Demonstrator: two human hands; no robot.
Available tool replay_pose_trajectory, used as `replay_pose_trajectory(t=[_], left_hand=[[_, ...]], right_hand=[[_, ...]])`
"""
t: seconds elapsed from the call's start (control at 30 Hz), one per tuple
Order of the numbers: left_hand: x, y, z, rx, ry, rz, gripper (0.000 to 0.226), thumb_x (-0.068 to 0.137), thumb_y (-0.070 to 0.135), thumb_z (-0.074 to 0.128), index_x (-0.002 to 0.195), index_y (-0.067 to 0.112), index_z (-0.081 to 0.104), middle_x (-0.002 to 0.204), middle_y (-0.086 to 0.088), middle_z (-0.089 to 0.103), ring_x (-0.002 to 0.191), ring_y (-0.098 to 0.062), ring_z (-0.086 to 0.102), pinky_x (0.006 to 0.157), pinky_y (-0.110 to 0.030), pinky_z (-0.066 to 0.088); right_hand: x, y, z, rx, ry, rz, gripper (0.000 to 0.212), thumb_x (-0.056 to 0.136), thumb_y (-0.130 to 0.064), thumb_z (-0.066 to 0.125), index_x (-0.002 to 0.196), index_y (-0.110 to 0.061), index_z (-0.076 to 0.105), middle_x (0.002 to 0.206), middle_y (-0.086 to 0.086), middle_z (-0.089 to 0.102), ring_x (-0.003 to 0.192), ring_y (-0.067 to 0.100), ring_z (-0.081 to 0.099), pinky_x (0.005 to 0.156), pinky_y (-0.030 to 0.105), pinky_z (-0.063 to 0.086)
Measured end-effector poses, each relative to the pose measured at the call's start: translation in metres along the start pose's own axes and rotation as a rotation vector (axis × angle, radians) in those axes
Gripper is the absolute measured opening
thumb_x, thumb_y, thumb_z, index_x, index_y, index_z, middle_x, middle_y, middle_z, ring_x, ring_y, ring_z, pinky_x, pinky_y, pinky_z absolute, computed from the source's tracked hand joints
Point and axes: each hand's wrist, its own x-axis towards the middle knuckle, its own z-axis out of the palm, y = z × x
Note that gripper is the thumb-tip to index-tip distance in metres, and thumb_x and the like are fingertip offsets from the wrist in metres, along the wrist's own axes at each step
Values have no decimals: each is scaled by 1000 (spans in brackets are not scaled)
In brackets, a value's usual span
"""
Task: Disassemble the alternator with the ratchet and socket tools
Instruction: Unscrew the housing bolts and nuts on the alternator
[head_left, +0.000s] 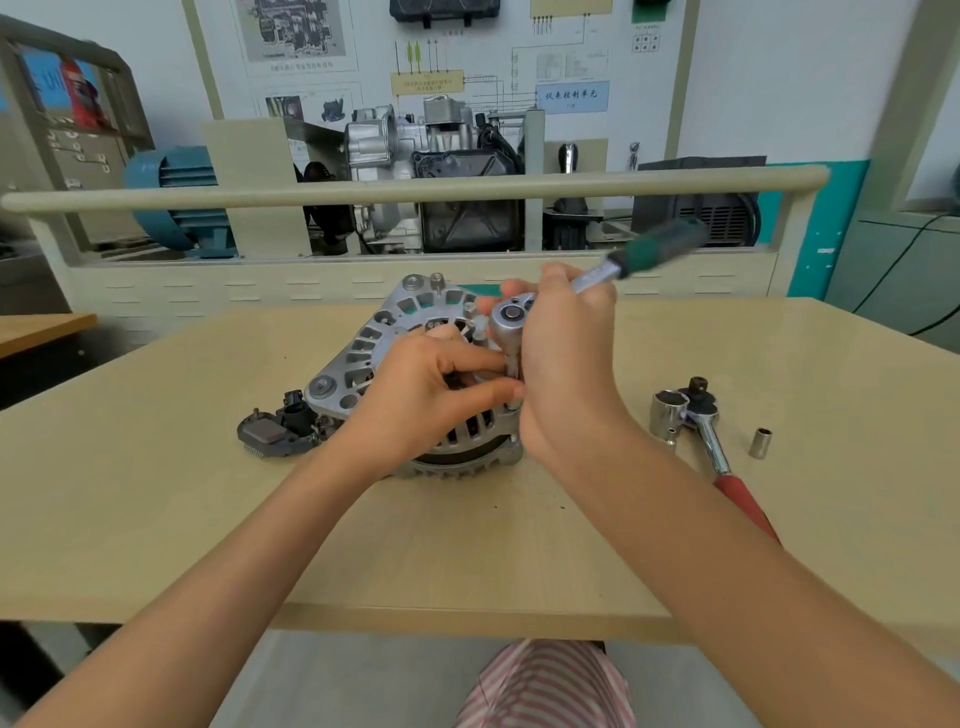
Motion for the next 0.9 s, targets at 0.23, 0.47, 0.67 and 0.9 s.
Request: replay_pose_trajectory(t=[0.23,0.47,0.67,0.9], left_hand=[[0,1,-1,41,16,16,29,74,25,72,76,50,58,65,13,55,67,-3,51,59,-10,39],[2,1,-2,117,-57,-3,31,79,36,67,69,63,56,64,18,55,69,-5,48,61,-20,36],[3,5,-2,29,-120,-25,27,80,40,60,67,63,56,94,2,71,97,-23,63,86,-47,48],[2,3,-6,-66,-152,-43,13,84,24,66,96,27,71,107,13,69,109,-1,58,94,-21,46]], right_hand=[[-3,-26,-5,423,91,134,16,99,-8,33,88,-6,44,71,4,58,68,15,61,67,28,51],[24,-32,6,136,-31,238,24,95,-7,31,72,-12,36,50,-1,30,35,8,27,44,22,38],[44,-38,14,-149,-406,494,18,96,-11,32,79,-11,39,46,-5,27,31,5,22,35,14,33],[59,-29,35,-482,-833,862,19,94,-15,42,83,-4,53,39,-8,28,28,2,25,30,12,25]])
